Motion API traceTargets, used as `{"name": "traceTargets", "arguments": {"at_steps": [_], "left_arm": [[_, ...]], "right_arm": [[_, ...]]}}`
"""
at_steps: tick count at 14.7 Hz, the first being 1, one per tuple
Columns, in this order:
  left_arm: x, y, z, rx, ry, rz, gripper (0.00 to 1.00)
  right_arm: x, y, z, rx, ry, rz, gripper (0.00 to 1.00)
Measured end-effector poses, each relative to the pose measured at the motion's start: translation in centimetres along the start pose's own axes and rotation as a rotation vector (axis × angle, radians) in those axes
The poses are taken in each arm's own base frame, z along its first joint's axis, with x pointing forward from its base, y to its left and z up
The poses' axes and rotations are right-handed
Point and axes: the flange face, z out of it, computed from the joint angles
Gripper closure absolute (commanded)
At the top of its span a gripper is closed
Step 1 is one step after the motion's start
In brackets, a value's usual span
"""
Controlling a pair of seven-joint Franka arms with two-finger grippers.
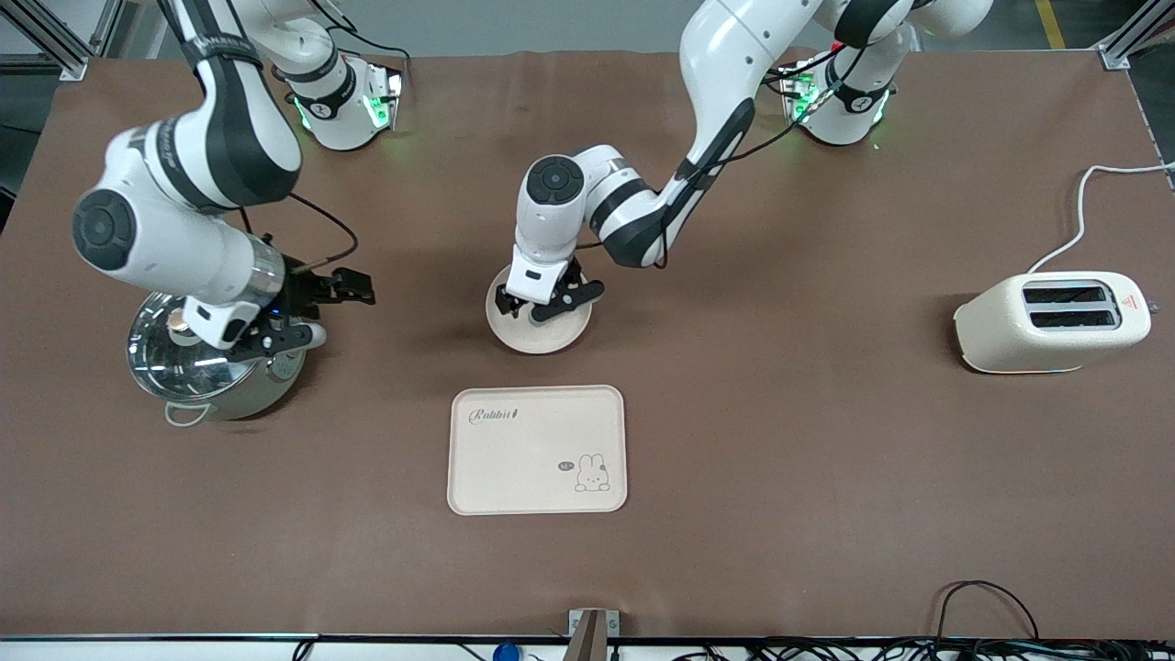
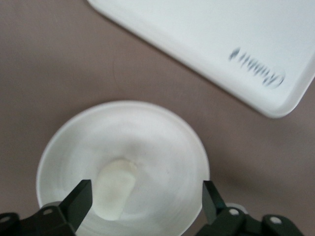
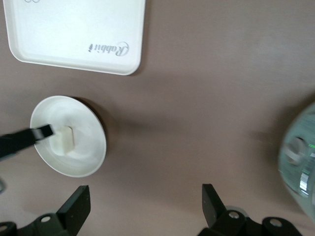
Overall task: Place bun in plate and plate on tray
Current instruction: 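Release the bun onto the plate while the right gripper approaches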
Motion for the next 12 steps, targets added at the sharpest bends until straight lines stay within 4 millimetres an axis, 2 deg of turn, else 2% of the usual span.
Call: {"name": "traceTargets", "arguments": {"at_steps": [2,4,6,9,10,12], "left_arm": [[5.5,0.1,-5.4,-0.022,0.028,-0.023,0.00],[12.1,-1.3,-11.2,-0.023,0.059,-0.022,0.00],[18.6,-4.3,-16.1,0.003,0.082,0.017,0.00],[27.3,-9.6,-21.7,0.029,0.110,0.078,0.00],[29.7,-11.5,-23.4,0.031,0.121,0.077,0.00],[33.1,-15.0,-26.8,0.049,0.128,0.059,0.00]], "right_arm": [[0.7,-1.0,2.8,-0.001,-0.011,-0.010,0.00],[1.3,-1.6,6.3,-0.009,-0.012,-0.012,0.00],[1.4,-2.2,10.1,0.019,-0.025,0.010,0.00],[1.2,-3.5,14.4,0.046,-0.069,0.025,0.00],[1.0,-4.1,15.6,0.039,-0.070,0.018,0.00],[0.3,-5.5,18.2,0.016,-0.035,-0.003,0.00]]}}
